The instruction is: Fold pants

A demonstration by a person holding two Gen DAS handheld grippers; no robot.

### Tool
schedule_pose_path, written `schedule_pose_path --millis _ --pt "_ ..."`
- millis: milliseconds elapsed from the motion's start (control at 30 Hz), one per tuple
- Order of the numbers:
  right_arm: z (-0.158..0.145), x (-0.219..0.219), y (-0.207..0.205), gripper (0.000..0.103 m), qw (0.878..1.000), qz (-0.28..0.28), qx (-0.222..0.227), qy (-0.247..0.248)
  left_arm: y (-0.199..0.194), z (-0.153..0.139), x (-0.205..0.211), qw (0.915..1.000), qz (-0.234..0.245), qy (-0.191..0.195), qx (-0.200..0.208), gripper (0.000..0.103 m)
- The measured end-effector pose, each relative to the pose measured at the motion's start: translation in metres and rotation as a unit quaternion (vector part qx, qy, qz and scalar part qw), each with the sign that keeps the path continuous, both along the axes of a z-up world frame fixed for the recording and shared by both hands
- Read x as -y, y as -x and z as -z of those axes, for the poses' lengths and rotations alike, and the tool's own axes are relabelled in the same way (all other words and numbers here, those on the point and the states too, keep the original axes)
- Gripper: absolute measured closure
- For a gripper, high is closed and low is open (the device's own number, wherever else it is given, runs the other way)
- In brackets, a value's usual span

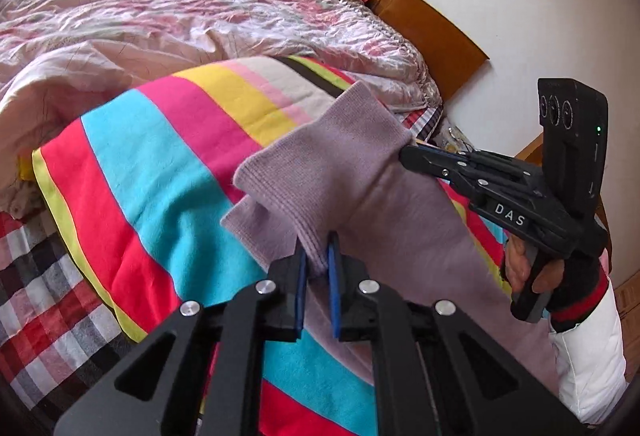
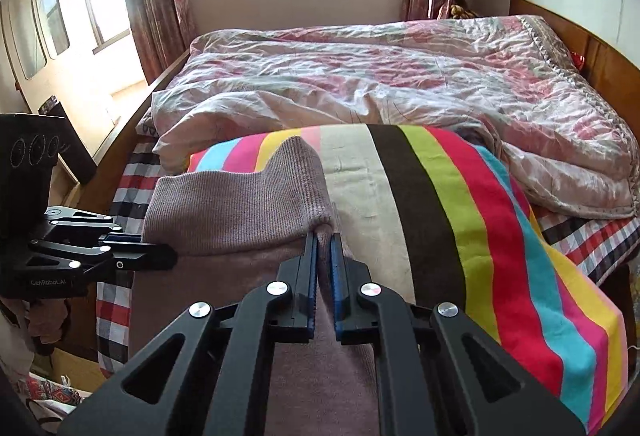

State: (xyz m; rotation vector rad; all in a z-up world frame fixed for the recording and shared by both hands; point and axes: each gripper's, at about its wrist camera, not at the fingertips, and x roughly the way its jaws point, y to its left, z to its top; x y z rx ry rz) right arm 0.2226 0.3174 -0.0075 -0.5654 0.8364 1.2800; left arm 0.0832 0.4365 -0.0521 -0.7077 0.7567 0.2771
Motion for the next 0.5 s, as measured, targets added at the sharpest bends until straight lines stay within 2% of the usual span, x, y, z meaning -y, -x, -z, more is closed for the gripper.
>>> schedule_pose_path --millis 33,133,167,200,267,300,333,400,467,500 --pt "0.009 -0.001 -0.002 0.095 1.0 0.006 -0.008 0.003 0.004 0.012 0.002 1.0 -0.005 0.004 -0.004 0.093" --pt "0.014 0.004 -0.01 0.091 0.998 0.025 -0.043 -0.024 0.016 0.023 -0.002 0.999 -0.025 0.028 0.026 0.089" --pt "0.014 0.004 -0.011 0.079 0.999 0.034 -0.038 -0.02 0.017 0.024 -0.004 0.9986 -0.03 0.033 0.03 0.087" --pt "0.014 0.005 -0.013 0.062 0.998 0.044 -0.031 -0.014 0.018 0.024 -0.004 0.9986 -0.033 0.033 0.027 0.084" --pt "0.006 0.015 -0.015 0.057 0.998 0.056 -0.039 -0.018 0.022 0.018 -0.001 0.9986 -0.043 0.027 0.017 0.068" --pt "-0.002 0.024 -0.016 0.057 0.997 0.063 -0.042 -0.03 0.027 0.011 0.001 0.9981 -0.061 0.01 0.004 0.039" --pt "-0.011 0.036 -0.016 0.057 0.996 0.071 -0.043 -0.042 0.034 0.001 0.005 0.9966 -0.081 -0.016 0.005 0.03" --pt "-0.027 0.064 -0.007 0.057 0.995 0.078 -0.042 -0.056 0.044 -0.02 0.016 0.9944 -0.088 -0.051 0.03 0.029" --pt "-0.032 0.099 0.01 0.055 0.994 0.078 -0.04 -0.06 0.043 -0.033 0.032 0.9953 -0.056 -0.048 0.062 0.023" --pt "-0.031 0.117 0.021 0.053 0.994 0.084 -0.036 -0.056 0.038 -0.035 0.04 0.9958 -0.032 -0.047 0.072 0.016"
